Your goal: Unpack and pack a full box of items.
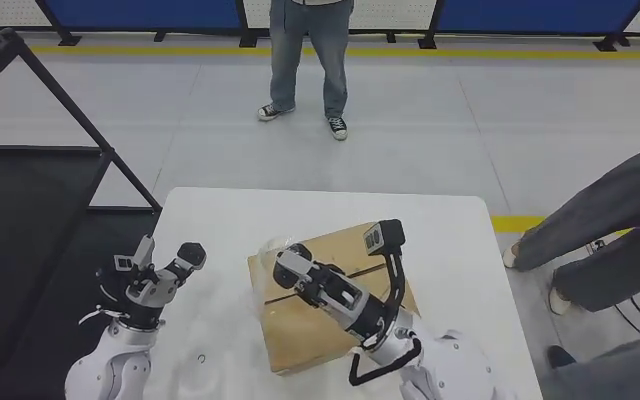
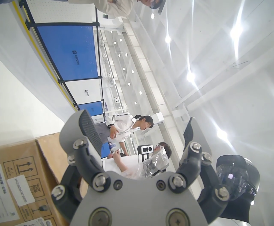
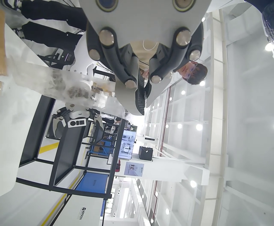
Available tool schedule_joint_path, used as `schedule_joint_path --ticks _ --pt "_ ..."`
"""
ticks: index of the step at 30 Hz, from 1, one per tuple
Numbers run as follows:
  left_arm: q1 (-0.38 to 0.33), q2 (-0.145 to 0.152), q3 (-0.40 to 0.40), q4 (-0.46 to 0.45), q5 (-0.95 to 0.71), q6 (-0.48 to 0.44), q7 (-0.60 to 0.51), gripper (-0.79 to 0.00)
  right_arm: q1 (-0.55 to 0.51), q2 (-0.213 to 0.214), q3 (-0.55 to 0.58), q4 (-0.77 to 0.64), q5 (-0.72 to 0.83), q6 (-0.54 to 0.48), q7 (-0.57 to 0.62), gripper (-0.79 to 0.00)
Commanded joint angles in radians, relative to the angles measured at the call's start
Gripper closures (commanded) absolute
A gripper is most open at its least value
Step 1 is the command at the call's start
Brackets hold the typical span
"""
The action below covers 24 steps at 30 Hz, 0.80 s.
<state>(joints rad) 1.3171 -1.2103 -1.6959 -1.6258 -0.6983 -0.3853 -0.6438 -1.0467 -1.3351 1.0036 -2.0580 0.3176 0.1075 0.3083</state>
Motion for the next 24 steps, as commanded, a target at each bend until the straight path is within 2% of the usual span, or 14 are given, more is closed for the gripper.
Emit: schedule_joint_path --ticks 1,9,16,21,24 --pt "0.005 0.000 -0.003 -0.003 -0.001 -0.003 0.001 -0.785 -0.005 -0.001 -0.002 0.001 0.002 -0.001 -0.002 0.000" --pt "0.035 0.002 -0.002 -0.030 0.003 -0.022 -0.041 -0.785 -0.011 -0.010 0.000 0.007 0.015 -0.072 -0.023 0.000" --pt "0.089 0.006 0.010 -0.056 0.092 -0.111 -0.143 -0.785 0.030 -0.026 -0.020 0.029 0.050 -0.136 -0.042 0.000" --pt "0.108 0.006 0.031 -0.057 0.145 -0.131 -0.127 -0.785 0.060 -0.037 -0.040 0.045 0.067 -0.153 -0.031 0.000" --pt "0.114 0.006 0.046 -0.063 0.163 -0.129 -0.140 -0.745 0.070 -0.043 -0.049 0.047 0.068 -0.165 -0.034 0.000"
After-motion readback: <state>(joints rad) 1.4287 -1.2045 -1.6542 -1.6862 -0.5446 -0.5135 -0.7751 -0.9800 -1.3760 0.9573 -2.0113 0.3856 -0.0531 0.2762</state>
